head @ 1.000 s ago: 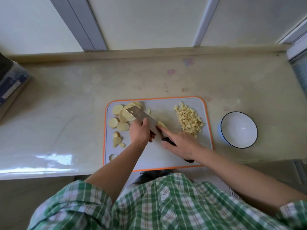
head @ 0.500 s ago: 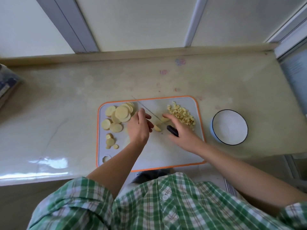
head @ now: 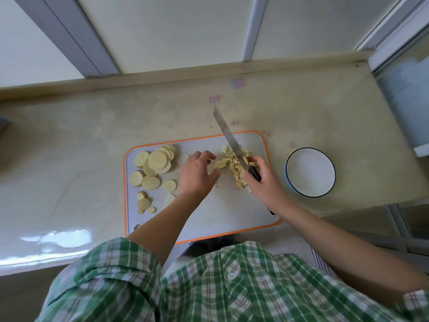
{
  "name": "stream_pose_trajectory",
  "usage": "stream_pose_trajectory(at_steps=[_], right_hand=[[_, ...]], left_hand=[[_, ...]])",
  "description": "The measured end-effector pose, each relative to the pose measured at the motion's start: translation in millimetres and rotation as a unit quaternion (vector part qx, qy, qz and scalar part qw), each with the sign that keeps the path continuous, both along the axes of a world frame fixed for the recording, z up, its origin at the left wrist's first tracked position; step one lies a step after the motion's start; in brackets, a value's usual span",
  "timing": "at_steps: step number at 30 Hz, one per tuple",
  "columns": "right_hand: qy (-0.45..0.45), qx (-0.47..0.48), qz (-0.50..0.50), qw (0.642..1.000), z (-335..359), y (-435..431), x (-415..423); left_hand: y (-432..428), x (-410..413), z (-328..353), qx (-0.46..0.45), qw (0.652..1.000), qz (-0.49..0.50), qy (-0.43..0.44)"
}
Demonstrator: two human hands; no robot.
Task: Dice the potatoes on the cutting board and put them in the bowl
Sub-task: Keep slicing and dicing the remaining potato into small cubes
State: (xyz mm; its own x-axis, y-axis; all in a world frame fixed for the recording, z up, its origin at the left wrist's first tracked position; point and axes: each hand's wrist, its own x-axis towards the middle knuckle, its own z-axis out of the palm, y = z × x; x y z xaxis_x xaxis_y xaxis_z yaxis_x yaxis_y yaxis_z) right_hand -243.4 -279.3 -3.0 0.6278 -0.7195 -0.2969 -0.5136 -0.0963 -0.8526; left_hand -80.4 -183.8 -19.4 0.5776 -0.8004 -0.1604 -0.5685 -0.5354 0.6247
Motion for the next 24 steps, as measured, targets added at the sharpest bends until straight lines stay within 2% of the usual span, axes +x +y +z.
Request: stream_pose_trajectory(at_steps=[2,5,10,15,20,24], right_hand=[[-0.011,0.011,-0.020,1.000,2.8,-4.1,-3.9],[-0.018,0.023,-0.012,1.000,6.8,-4.2,-10.5],[0.021,0.026,0.005,0.999,-1.8,-0.9,-14.2],[0.024,0.048,-0.008,0.999,-4.0,-2.1,-11.7],[0.020,0.055,0.001,0.998,1.1,-1.1,-7.9],[0.015,0.069,0.030,0.997,12.1,7.8,-0.8]], left_hand=[[-12.1,0.6,-7.4,0.093,0.991,-0.079,-0.061],[-24.8,-0.7,-11.5,0.136,0.976,-0.121,-0.117],[-27.5,2.9,-14.5,0.136,0.972,-0.136,-0.133],[-24.1,6.3,-17.2,0.132,0.973,-0.148,-0.119],[-28.8,4.6,-16.8,0.137,0.963,-0.172,-0.155],[-16.4,10.0,-20.4,0.131,0.976,-0.116,-0.132]])
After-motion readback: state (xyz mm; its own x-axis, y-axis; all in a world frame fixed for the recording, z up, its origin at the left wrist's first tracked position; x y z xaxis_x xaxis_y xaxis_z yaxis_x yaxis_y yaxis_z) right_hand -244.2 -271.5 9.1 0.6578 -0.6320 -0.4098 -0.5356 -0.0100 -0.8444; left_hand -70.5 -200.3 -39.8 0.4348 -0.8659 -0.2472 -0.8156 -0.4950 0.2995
